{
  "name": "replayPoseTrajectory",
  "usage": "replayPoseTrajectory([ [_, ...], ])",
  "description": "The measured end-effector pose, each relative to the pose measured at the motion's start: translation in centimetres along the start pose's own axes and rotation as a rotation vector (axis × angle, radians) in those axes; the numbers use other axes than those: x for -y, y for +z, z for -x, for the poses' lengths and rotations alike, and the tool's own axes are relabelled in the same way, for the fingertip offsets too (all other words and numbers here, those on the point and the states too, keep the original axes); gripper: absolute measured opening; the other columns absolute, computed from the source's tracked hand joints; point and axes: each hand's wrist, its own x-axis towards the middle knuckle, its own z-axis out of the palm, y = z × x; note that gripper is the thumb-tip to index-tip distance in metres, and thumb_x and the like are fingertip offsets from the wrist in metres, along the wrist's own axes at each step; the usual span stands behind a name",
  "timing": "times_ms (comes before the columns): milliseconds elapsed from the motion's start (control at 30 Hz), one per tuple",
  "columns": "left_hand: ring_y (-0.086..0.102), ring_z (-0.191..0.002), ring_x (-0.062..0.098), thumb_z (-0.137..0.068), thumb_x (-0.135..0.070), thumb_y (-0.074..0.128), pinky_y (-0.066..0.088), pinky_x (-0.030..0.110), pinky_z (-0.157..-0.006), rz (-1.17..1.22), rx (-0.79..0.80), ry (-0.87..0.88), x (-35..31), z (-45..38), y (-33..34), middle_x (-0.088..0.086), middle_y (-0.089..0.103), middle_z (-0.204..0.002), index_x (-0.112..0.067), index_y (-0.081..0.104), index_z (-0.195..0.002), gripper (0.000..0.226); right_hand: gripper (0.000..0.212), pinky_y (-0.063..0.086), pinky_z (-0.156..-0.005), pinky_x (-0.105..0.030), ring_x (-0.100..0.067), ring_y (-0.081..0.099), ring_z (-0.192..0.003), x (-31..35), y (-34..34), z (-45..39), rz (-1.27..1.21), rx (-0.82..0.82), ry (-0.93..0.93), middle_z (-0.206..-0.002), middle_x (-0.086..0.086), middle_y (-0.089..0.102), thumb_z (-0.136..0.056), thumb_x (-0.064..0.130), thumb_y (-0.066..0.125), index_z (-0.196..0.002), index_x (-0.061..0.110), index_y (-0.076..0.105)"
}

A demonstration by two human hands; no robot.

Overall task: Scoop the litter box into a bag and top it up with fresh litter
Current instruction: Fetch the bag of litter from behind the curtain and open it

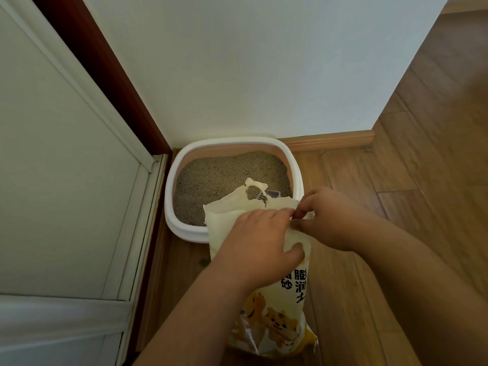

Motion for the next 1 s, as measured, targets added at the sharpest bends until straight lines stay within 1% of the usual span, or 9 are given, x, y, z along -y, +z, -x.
replayPoseTrajectory([
  [100, 0.054, -0.117, 0.011, -0.095, -0.070, 0.041, 0.027, 0.036, -0.118, -0.051, 0.010, -0.042, -0.1, -0.5, 0.6, -0.013, 0.063, -0.118, -0.033, 0.053, -0.126, 0.049, 0.012, 0.054, -0.072, -0.024, -0.007, 0.063, -0.086, 0.0, 0.0, 0.0, -0.089, -0.010, 0.019, -0.106, 0.010, 0.065, -0.088, 0.043, 0.073, -0.091, 0.031, 0.074],
  [200, 0.060, -0.093, 0.013, -0.102, -0.058, 0.035, 0.033, 0.038, -0.113, -0.132, -0.058, -0.059, 0.1, -1.0, 0.4, -0.010, 0.063, -0.090, -0.031, 0.056, -0.098, 0.035, 0.011, 0.059, -0.081, -0.034, -0.007, 0.066, -0.087, -0.3, -0.2, 0.3, -0.223, -0.015, 0.022, -0.099, 0.012, 0.064, -0.086, 0.035, 0.076, -0.091, 0.030, 0.067],
  [267, 0.061, -0.088, 0.015, -0.106, -0.047, 0.034, 0.029, 0.040, -0.116, -0.161, -0.090, -0.073, -0.1, -1.0, 0.4, -0.009, 0.063, -0.085, -0.031, 0.056, -0.096, 0.029, 0.017, 0.062, -0.079, -0.035, -0.010, 0.071, -0.083, -0.7, -0.3, 0.3, -0.348, -0.030, 0.034, -0.101, 0.010, 0.064, -0.087, 0.024, 0.076, -0.097, 0.027, 0.063],
  [433, 0.061, -0.103, 0.015, -0.097, -0.015, 0.045, 0.000, 0.039, -0.125, -0.176, -0.112, -0.131, -1.4, -0.8, 0.7, -0.009, 0.062, -0.096, -0.027, 0.057, -0.115, 0.024, 0.034, 0.064, -0.077, -0.035, -0.009, 0.074, -0.082, -1.3, 0.2, -0.4, -0.373, 0.047, 0.050, -0.094, 0.008, 0.074, -0.091, 0.014, 0.071, -0.119, 0.027, 0.057],
  [567, 0.050, -0.129, 0.015, -0.091, -0.018, 0.056, -0.022, 0.039, -0.118, -0.205, -0.125, -0.146, -1.8, -0.8, 0.6, -0.008, 0.064, -0.119, -0.029, 0.069, -0.119, 0.033, 0.063, 0.053, -0.080, -0.020, -0.003, 0.066, -0.095, -1.5, 0.8, -0.7, -0.203, 0.061, 0.006, -0.105, 0.016, 0.071, -0.091, 0.019, 0.070, -0.147, 0.030, 0.042],
  [667, 0.038, -0.142, 0.016, -0.090, -0.015, 0.062, 0.000, 0.034, -0.123, -0.161, -0.099, -0.151, -1.4, -1.1, 0.8, -0.005, 0.055, -0.144, -0.024, 0.072, -0.123, 0.036, 0.081, 0.051, -0.088, -0.022, -0.006, 0.063, -0.107, -1.1, 1.1, -0.5, -0.188, 0.073, -0.014, -0.116, 0.017, 0.070, -0.092, 0.016, 0.068, -0.158, 0.032, 0.023],
  [767, 0.057, -0.117, 0.022, -0.093, -0.006, 0.058, 0.043, 0.034, -0.102, -0.107, -0.022, -0.192, -1.3, -1.2, 1.0, 0.000, 0.056, -0.133, -0.020, 0.065, -0.128, 0.037, 0.088, 0.053, -0.093, -0.026, -0.009, 0.063, -0.109, -1.0, 1.3, -0.5, -0.176, 0.079, -0.011, -0.121, 0.019, 0.066, -0.093, 0.013, 0.065, -0.160, 0.034, 0.011],
  [900, 0.053, -0.091, 0.021, -0.096, -0.004, 0.051, 0.043, 0.032, -0.073, 0.022, -0.014, -0.264, -1.5, -1.3, 1.2, 0.004, 0.056, -0.109, -0.020, 0.048, -0.104, 0.018, 0.083, 0.056, -0.093, -0.029, -0.007, 0.062, -0.107, -1.4, 1.4, -0.7, -0.160, 0.072, -0.016, -0.106, 0.023, 0.060, -0.094, 0.012, 0.064, -0.159, 0.033, 0.018],
  [1000, 0.056, -0.095, 0.025, -0.100, -0.014, 0.044, 0.045, 0.036, -0.076, 0.114, -0.033, -0.346, -1.3, -1.6, 1.9, 0.007, 0.058, -0.106, -0.017, 0.045, -0.103, 0.005, 0.081, 0.055, -0.095, -0.029, -0.005, 0.062, -0.109, -1.6, 1.5, -0.6, -0.158, 0.064, -0.054, -0.102, 0.027, 0.059, -0.093, 0.009, 0.062, -0.158, 0.037, 0.023],
])
